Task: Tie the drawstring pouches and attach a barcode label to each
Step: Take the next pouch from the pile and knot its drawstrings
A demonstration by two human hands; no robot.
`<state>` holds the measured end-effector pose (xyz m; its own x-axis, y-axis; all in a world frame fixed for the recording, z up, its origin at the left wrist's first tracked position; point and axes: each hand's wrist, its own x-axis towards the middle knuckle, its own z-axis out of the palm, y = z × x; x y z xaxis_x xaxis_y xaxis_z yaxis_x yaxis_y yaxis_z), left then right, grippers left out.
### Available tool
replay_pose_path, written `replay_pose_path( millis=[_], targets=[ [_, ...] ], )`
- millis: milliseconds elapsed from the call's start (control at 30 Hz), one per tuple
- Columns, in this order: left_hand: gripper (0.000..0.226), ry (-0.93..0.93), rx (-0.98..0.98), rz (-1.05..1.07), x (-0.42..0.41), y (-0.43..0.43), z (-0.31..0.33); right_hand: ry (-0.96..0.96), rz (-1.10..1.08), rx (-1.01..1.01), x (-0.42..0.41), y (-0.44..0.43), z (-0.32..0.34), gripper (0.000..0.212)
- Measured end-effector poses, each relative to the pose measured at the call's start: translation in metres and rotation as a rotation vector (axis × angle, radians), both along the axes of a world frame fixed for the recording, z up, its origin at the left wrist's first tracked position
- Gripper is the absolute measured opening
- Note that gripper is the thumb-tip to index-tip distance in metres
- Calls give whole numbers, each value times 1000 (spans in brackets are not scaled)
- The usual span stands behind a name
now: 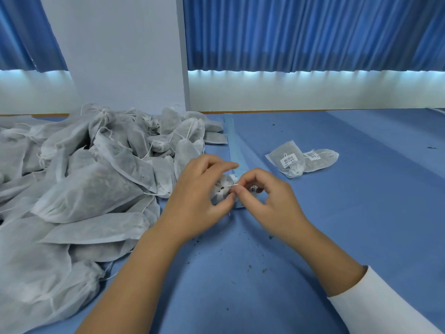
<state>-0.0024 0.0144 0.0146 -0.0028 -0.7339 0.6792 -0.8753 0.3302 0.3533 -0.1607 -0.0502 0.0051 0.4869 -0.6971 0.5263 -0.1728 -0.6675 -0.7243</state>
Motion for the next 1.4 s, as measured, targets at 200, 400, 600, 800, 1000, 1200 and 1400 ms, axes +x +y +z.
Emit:
replay_pose_path(
  millis=[200,400,600,800,1000,1200,1400],
  targets=[
    [8,288,239,-118,-3,3,3,-162,221,289,-6,-1,12,13],
    [18,324,392,-97,1,7,7,-112,174,297,-6,-5,10,12],
    [13,591,512,-337,-1,18,21,-47,94,114,-6,-6,7,12],
    [35,817,374,-284,-2,17,25,58,69,15,-4,-4,1,9],
    [30,583,435,-141,0,17,23,114,110,-190,-7,4,7,8],
    [26,527,719,-331,-5,22,27,-107,31,-206,-11,3,15,12],
    [30,785,675,-445,-8,19,27,-29,47,87,-4,4,8,24]
  ],
)
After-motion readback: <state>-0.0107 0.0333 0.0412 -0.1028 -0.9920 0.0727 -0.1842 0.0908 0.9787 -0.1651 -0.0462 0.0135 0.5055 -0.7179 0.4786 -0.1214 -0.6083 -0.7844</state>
